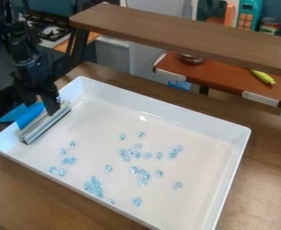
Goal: Sweep into pile
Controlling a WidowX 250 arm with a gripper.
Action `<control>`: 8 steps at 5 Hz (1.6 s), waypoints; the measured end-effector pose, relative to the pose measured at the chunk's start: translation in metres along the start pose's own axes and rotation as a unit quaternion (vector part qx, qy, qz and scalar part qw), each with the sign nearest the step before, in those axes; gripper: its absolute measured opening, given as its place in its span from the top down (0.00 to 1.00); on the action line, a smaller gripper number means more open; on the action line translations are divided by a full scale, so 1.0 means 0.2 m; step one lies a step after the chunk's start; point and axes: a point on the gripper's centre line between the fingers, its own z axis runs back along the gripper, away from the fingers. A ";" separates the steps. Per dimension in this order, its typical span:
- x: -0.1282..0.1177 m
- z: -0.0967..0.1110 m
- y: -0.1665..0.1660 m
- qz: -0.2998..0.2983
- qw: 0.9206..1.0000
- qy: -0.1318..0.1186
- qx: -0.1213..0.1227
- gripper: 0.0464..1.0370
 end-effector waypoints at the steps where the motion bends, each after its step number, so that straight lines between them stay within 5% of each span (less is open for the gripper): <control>1: 0.00 -0.01 0.00 0.010 1.000 -0.004 0.003 0.04; 6: 0.00 -0.08 -0.07 0.016 1.000 0.006 0.012 0.04; 7: -0.01 -0.10 -0.08 0.017 1.000 0.011 0.016 0.09; 8: -0.03 -0.11 -0.08 0.024 0.999 0.024 0.015 0.38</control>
